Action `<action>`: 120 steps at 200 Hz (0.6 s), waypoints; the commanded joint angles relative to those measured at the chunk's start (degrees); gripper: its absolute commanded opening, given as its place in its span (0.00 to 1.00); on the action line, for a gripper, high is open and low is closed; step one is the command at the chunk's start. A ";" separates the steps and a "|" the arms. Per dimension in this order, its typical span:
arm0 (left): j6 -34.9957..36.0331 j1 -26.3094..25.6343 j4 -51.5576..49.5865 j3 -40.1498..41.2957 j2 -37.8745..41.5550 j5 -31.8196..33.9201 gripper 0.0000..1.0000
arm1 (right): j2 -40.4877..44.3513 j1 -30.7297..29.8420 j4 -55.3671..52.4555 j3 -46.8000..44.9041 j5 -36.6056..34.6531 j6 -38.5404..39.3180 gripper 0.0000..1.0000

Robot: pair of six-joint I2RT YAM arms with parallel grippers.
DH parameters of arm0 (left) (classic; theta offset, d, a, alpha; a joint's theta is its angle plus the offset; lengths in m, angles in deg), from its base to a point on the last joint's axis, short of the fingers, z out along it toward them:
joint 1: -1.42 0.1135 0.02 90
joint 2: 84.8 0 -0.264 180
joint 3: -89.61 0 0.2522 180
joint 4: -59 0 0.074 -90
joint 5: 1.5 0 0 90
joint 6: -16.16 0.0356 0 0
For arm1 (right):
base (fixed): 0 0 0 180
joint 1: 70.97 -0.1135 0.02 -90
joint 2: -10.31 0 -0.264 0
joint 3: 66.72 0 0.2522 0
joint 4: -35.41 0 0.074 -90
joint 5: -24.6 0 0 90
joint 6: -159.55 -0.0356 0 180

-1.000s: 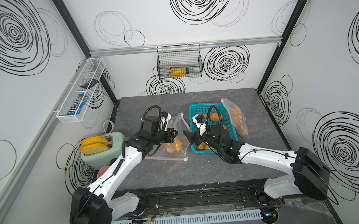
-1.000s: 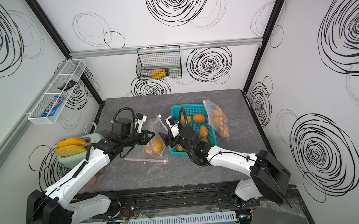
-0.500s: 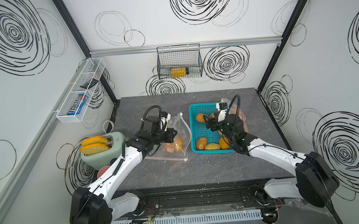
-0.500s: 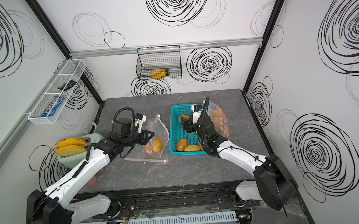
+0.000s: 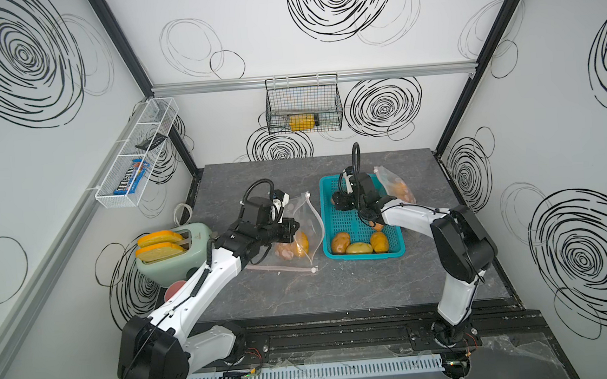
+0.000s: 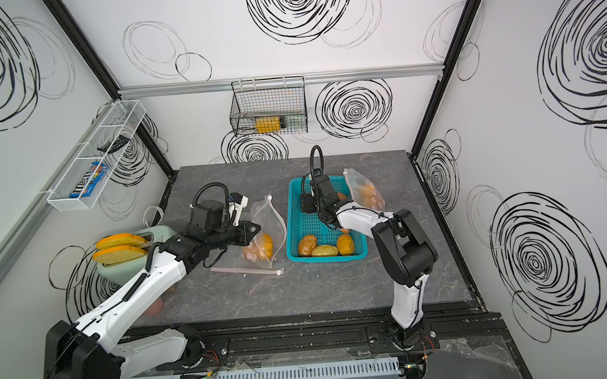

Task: Put the potatoes into a zipper bag and zip it
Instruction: Pick up the potato from the basket.

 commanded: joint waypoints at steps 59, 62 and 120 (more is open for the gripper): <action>1.45 -1.42 -0.07 -0.43 0.25 2.12 0.00 | -8.53 2.32 -5.43 6.23 1.98 5.68 0.83; 1.45 -1.43 -0.13 -0.42 0.22 2.19 0.00 | -8.75 2.50 -5.33 6.24 2.20 5.62 0.83; 1.79 -1.86 -0.61 -0.63 0.07 3.18 0.00 | -11.85 3.47 -4.70 8.26 8.81 5.91 0.80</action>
